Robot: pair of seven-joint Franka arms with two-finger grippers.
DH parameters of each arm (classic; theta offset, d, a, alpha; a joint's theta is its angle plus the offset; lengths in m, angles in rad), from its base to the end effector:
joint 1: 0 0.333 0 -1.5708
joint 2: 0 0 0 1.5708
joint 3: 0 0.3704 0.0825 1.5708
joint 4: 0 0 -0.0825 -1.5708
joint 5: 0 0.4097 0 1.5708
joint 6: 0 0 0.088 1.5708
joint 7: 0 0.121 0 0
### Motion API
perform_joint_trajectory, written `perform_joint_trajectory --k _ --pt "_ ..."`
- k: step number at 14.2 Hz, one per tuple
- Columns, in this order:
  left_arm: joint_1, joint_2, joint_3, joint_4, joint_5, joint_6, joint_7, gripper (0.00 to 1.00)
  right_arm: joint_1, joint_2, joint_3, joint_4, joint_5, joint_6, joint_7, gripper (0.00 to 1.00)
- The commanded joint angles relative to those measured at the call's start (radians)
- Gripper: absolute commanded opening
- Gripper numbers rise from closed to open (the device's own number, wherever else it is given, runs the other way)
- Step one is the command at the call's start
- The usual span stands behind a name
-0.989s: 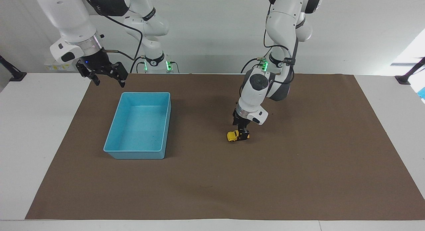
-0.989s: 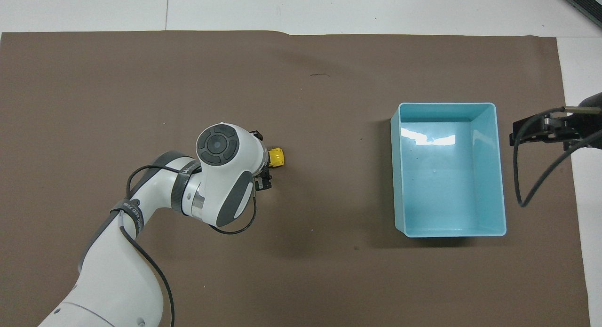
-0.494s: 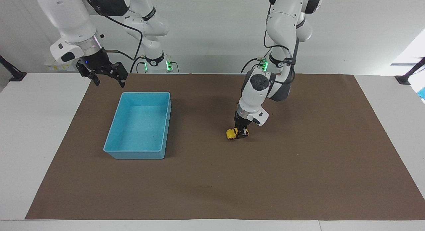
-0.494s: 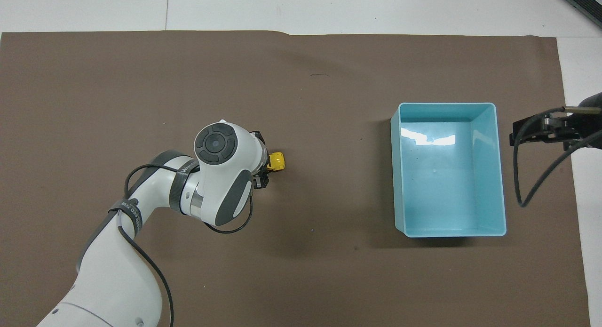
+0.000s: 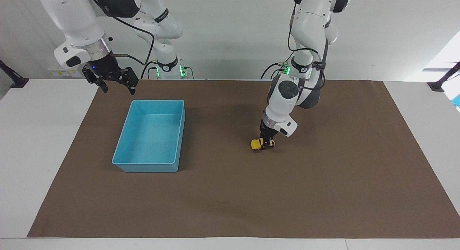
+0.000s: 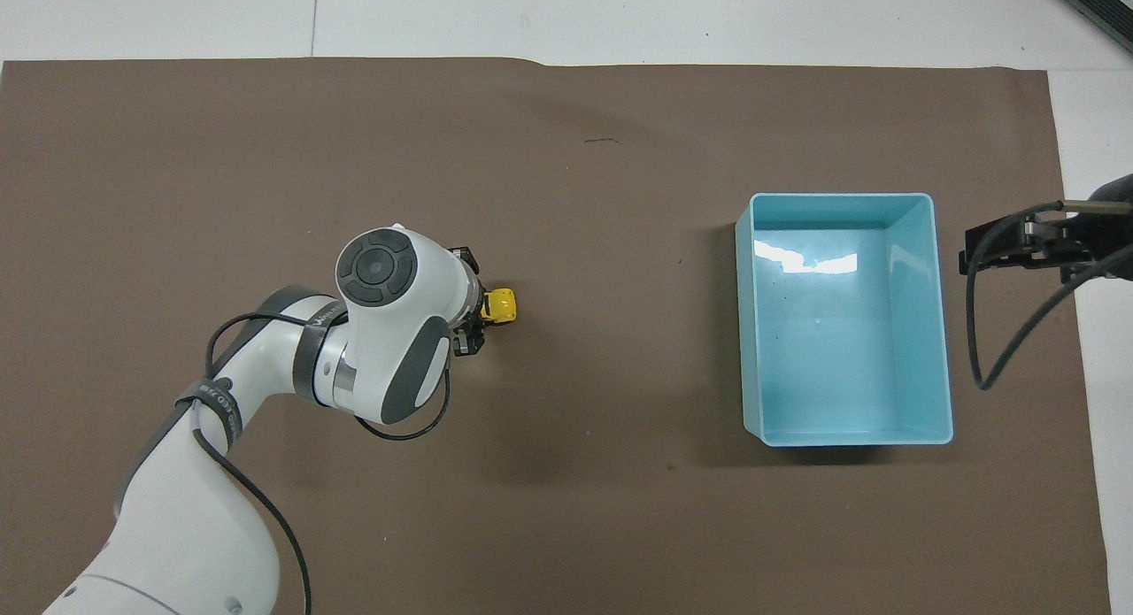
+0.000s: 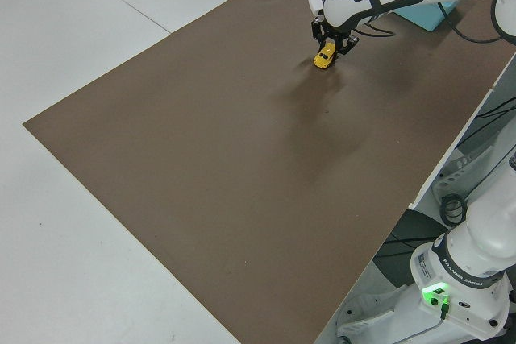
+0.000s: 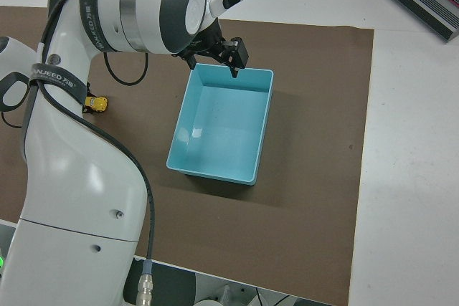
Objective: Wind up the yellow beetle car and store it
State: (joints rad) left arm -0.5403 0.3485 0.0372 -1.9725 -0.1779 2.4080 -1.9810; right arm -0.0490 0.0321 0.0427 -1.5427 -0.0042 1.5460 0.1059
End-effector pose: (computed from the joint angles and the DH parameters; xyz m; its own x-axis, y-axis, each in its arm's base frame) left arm 0.5748 -0.3210 0.3214 -0.0292 0.9898 -0.1392 0.9991 0.0332 0.0269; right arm 0.5888 -0.0047 0.6580 0.9933 -0.1120 -0.0283 -0.1119 -0.9937 0.0058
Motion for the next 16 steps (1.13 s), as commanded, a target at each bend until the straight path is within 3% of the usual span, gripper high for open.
perform_joint_trajectory --k 1,11,12,14,15,16 --pt "0.063 0.006 0.004 -0.057 -0.005 0.013 0.082 0.00 -0.014 -0.009 0.008 -0.010 0.004 0.002 -0.022 1.00" --pt "0.164 0.000 0.010 -0.083 -0.005 0.008 0.218 0.03 -0.014 -0.009 0.009 -0.008 0.004 0.002 -0.022 1.00" --pt "0.164 0.000 0.010 -0.083 -0.005 0.007 0.218 0.08 -0.014 -0.009 0.008 -0.010 0.004 0.002 -0.022 1.00" --pt "0.164 0.000 0.010 -0.075 -0.005 -0.012 0.217 0.30 -0.014 -0.009 0.008 -0.010 0.004 0.002 -0.022 1.00" --pt "0.164 0.000 0.010 -0.071 -0.005 -0.027 0.215 0.49 -0.014 -0.009 0.009 -0.008 0.004 0.002 -0.022 1.00" --pt "0.164 -0.012 0.010 -0.068 -0.005 -0.038 0.214 0.75 -0.014 -0.009 0.008 -0.008 0.004 0.002 -0.022 1.00"
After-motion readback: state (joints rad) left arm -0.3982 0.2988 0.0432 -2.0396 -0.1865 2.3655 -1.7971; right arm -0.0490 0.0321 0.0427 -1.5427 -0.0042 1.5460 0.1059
